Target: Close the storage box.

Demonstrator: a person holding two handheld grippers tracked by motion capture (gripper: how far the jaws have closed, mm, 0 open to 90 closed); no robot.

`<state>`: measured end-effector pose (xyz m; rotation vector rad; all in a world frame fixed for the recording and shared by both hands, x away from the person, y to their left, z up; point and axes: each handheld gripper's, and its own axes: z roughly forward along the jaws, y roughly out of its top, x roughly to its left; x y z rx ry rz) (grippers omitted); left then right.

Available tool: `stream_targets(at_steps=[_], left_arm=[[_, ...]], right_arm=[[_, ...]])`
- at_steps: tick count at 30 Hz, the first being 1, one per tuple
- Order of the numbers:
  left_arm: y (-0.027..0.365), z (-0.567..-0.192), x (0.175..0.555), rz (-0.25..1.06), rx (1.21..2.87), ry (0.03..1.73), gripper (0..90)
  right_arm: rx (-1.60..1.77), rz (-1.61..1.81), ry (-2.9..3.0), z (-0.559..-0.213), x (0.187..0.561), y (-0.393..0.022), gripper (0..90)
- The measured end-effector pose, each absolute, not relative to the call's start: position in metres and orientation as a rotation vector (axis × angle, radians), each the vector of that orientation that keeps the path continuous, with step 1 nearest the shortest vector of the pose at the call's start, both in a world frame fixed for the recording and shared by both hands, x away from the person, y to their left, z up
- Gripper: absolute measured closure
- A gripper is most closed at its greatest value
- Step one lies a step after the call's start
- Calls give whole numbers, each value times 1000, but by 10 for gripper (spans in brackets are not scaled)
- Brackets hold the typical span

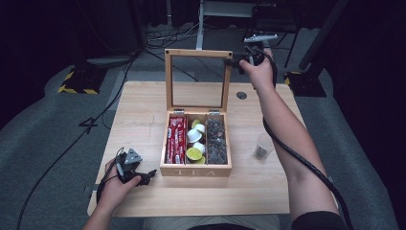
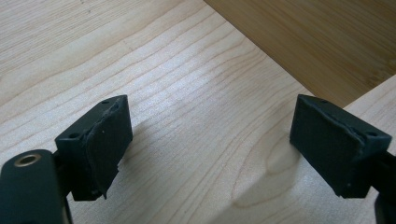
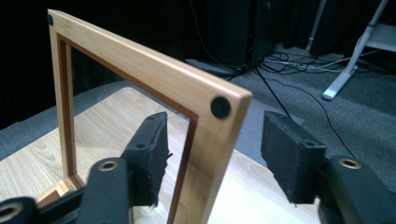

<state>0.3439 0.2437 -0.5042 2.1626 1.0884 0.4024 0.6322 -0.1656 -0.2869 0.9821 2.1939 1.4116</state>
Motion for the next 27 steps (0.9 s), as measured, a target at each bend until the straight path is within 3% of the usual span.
stream_targets(at_steps=[2,10,27], left_arm=[[244,-504,344,405,2166,1085,135],[244,-504,344,405,2168,1085,135],[244,-504,344,402,2167,1085,135]], right_arm=[[963,1418,2202,-284,632,-163,511],[930,1355,2188,-276,623,-160,596],[780,1394,2210,-264,572,-172,643]])
